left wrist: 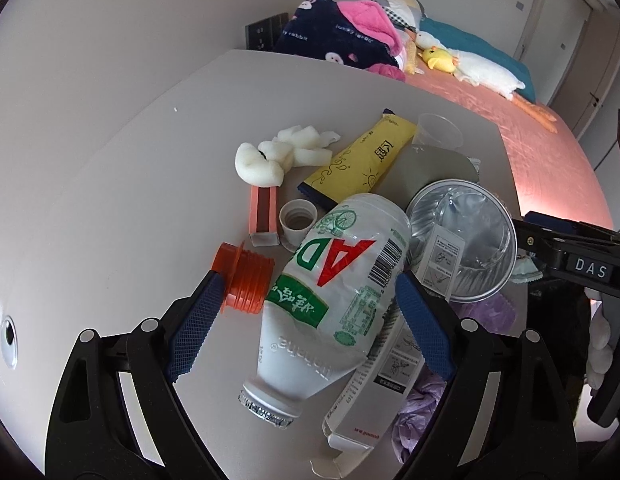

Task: Collect trash
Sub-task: 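Grasp the white AD bottle with the left tool while the right tool grasps the snack wrapper, then carry the bottle and wrapper over the black trash bag with both tools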

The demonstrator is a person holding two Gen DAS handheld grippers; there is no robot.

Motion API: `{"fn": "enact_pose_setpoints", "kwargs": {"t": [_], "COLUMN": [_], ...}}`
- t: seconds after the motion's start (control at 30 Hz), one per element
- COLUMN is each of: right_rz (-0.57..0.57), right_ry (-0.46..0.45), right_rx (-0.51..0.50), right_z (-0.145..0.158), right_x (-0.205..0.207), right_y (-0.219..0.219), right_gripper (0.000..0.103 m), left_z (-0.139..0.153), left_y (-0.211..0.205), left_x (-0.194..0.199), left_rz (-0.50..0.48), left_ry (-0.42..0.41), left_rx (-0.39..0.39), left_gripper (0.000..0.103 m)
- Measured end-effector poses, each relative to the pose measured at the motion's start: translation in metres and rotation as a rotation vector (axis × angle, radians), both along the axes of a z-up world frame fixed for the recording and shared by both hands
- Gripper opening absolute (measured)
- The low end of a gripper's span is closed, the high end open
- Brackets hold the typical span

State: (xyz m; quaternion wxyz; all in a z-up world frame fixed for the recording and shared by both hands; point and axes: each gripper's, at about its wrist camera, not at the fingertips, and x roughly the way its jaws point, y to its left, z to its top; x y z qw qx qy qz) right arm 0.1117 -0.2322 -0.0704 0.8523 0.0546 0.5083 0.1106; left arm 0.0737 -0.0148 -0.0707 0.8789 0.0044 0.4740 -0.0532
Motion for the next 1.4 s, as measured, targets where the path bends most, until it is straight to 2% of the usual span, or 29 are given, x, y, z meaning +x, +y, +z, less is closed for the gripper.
{"fn": "enact_pose_setpoints", "kwargs": {"t": [0.33,0.43,0.5,0.63,0.7,0.73,0.8,0.87,0.93,1.1,1.4], "right_rz": [0.051,0.067,0.075,0.081,0.082,0.083,0.080,0.078,0.075,0.060,0.036], "right_ry": [0.019,0.003,-0.012,-0.019,-0.021,-0.022,-0.026,-0.034,-0.039,-0.056,-0.089], "right_rx": [-0.039,-0.079,-0.117,-0.112,-0.106,-0.099,-0.088,-0.079,-0.073,-0.065,-0.050], "right_z": [-0.017,-0.018,-0.018,-0.018,-0.017,-0.016,-0.014,-0.011,-0.008,-0.001,0.017], "right_x": [0.009,0.010,0.009,0.008,0.008,0.008,0.008,0.007,0.006,0.005,-0.003], "right_y": [0.018,0.025,0.028,0.027,0.026,0.025,0.024,0.023,0.022,0.018,0.008], "right_gripper": [0.057,0.048,0.036,0.032,0.030,0.030,0.029,0.029,0.029,0.029,0.029], "left_z": [-0.010,-0.015,-0.018,-0.022,-0.025,-0.028,-0.030,-0.027,-0.024,-0.014,0.005], "left_y": [-0.004,-0.005,-0.005,-0.003,-0.001,0.000,0.004,0.009,0.015,0.025,0.029], "left_x": [0.008,0.009,0.010,0.010,0.010,0.011,0.010,0.008,0.007,0.002,-0.007], "left_rz": [-0.050,-0.061,-0.063,-0.056,-0.048,-0.045,-0.021,-0.001,0.018,0.039,0.058], "left_ry": [0.019,0.030,0.041,0.035,0.036,0.056,0.058,0.055,0.045,0.015,-0.019], "left_rx": [0.045,0.052,0.057,0.044,0.045,0.047,0.043,0.006,-0.040,-0.098,-0.122], "left_gripper": [0.085,0.085,0.085,0.085,0.079,0.068,0.059,0.041,0.033,0.030,0.030]}}
